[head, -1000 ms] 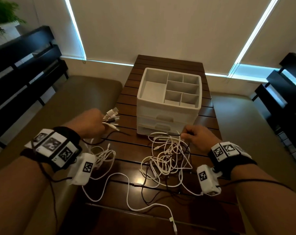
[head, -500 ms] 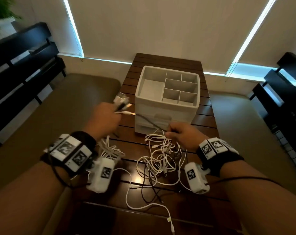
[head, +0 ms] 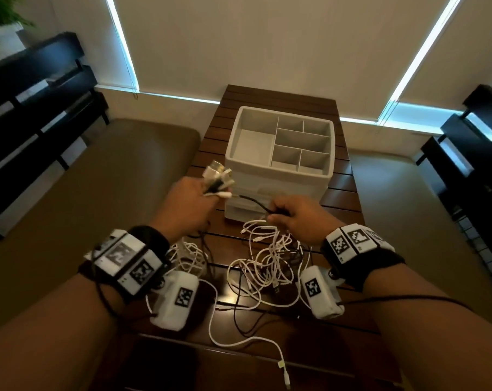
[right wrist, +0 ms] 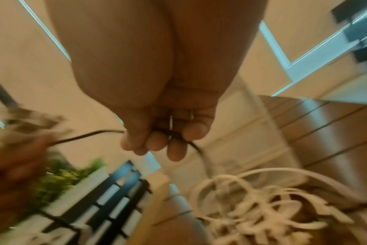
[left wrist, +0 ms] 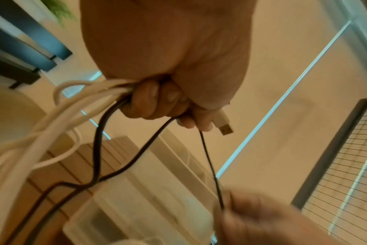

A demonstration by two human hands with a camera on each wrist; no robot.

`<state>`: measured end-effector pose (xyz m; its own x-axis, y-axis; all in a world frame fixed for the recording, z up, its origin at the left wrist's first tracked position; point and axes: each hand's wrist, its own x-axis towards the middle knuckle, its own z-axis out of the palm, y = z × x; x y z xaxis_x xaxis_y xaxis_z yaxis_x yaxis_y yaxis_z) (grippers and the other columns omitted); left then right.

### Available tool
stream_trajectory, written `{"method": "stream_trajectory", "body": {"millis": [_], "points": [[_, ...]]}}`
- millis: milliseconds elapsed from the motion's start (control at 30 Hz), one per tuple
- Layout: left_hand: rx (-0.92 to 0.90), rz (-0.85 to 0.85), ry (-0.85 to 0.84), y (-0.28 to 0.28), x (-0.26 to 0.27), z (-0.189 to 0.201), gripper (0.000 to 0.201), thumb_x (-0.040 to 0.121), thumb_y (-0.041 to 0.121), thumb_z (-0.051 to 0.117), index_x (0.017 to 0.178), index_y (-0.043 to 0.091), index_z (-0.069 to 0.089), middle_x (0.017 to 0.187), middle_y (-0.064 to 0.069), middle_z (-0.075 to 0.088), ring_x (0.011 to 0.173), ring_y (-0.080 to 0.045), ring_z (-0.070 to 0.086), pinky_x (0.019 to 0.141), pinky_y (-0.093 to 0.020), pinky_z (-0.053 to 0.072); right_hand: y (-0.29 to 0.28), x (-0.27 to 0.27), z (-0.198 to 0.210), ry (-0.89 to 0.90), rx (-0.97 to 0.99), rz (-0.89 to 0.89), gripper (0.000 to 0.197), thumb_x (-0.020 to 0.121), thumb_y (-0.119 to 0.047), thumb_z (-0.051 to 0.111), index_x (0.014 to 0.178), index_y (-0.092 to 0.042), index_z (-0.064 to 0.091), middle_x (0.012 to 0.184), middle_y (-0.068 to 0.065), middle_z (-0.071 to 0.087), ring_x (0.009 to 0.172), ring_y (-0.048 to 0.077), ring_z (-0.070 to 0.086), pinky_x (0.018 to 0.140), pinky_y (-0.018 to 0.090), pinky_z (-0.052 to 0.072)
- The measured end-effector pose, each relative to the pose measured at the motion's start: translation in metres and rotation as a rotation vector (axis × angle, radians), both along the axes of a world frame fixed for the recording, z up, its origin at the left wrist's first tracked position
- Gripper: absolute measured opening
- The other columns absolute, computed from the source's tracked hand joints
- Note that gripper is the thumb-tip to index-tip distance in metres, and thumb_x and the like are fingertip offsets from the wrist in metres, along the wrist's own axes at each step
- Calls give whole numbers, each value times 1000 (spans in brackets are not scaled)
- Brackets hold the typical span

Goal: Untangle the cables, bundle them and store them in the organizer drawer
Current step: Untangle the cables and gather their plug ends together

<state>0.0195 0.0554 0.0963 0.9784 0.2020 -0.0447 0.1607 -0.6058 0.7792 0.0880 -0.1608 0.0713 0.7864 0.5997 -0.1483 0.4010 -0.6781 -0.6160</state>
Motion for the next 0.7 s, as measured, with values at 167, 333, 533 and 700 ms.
{"method": "stream_trajectory", "body": {"millis": [167, 333, 533, 700], "points": [[-2, 135, -17, 36, -4, 17, 24, 89, 21, 65, 67, 16, 60, 57, -2, 48, 47, -13, 38, 35, -12, 29, -39, 9, -26, -29, -105, -200, 9, 92, -22, 59, 87, -15, 64, 86, 1, 63, 81, 18, 59, 68, 29, 44], [5, 40, 55, 30, -8, 14, 24, 85, 17, 69, 63, 18, 60, 56, 2, 52, 43, -4, 41, 38, -13, 32, -50, 9, -25, -135, -49, -307, 11, 89, -25, 64, 90, -16, 71, 88, 4, 66, 83, 18, 60, 72, 29, 44], [52, -49, 56, 9, 0, 8, 19, 82, 13, 72, 70, 20, 59, 65, -1, 57, 51, -9, 48, 38, -9, 34, -13, -32, -25, 151, 49, -133, 13, 76, -22, 79, 85, -20, 69, 79, -2, 69, 74, 15, 66, 69, 32, 55], [196, -278, 301, 9, 2, 1, 17, 72, 15, 78, 64, 18, 63, 55, 6, 59, 41, -1, 49, 41, -13, 37, 10, -68, -46, 255, -164, 350, 16, 79, -8, 72, 94, -13, 71, 90, 0, 72, 84, 11, 67, 73, 19, 50]]}}
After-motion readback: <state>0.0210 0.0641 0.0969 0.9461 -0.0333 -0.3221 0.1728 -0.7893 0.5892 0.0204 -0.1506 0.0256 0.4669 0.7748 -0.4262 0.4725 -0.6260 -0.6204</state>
